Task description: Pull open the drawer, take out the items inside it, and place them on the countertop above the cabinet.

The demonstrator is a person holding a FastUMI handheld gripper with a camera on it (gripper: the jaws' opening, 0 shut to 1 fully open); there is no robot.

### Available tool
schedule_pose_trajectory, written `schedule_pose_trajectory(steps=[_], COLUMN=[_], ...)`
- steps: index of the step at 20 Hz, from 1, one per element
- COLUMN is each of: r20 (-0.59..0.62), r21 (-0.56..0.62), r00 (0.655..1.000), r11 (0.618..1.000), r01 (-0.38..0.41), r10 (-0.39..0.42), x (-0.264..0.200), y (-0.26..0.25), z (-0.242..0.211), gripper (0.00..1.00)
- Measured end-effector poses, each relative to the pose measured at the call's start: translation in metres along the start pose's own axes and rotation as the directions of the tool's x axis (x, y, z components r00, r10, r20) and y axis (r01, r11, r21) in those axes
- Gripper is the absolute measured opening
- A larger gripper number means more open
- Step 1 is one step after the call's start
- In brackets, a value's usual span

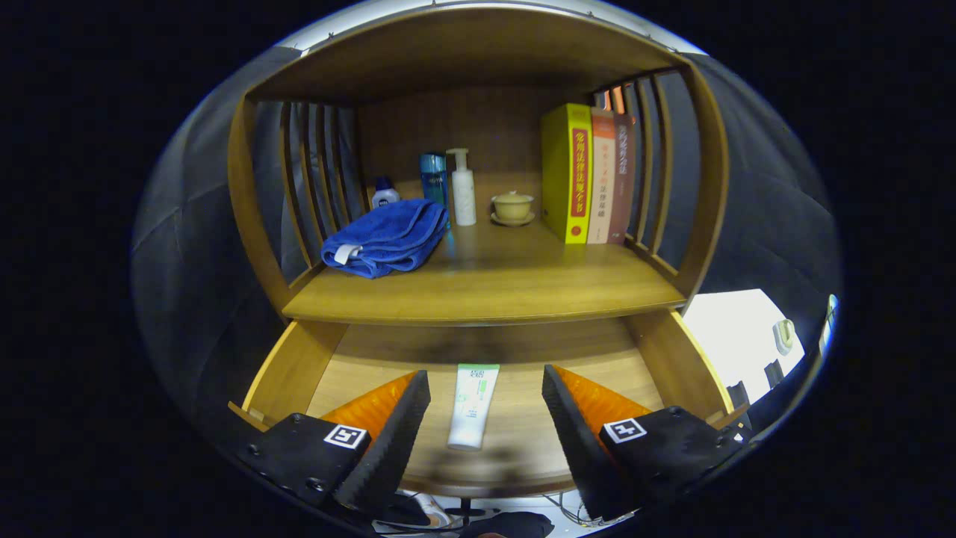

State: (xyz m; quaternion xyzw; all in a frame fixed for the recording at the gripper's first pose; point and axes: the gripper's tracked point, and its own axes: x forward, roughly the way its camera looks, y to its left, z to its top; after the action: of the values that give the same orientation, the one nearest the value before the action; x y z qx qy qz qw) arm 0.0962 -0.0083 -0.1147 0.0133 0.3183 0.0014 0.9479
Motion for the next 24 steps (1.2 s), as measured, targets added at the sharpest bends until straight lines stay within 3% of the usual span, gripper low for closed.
schedule_pose_trajectory(steps=[9,15,21,24], r20=[-0.209,-0.424,-0.529,-0.548], r21=[-0.003,0.034,0.049,0.049], r00=[0.978,0.905,0.846,0.834], r11=[1.0,0.999,0.998,0.998], r01=[-0.001,-0.034,-0.046,-0.039], r10=[0.001,0.045,0.065,0.06], x=[0.07,0.083,0.087,0.089], y=[0.009,0.013,0.016,0.016], z=[-0.022,-0.056,-0.075,-0.081], gripper=[0.99,1.0,1.0,0.99])
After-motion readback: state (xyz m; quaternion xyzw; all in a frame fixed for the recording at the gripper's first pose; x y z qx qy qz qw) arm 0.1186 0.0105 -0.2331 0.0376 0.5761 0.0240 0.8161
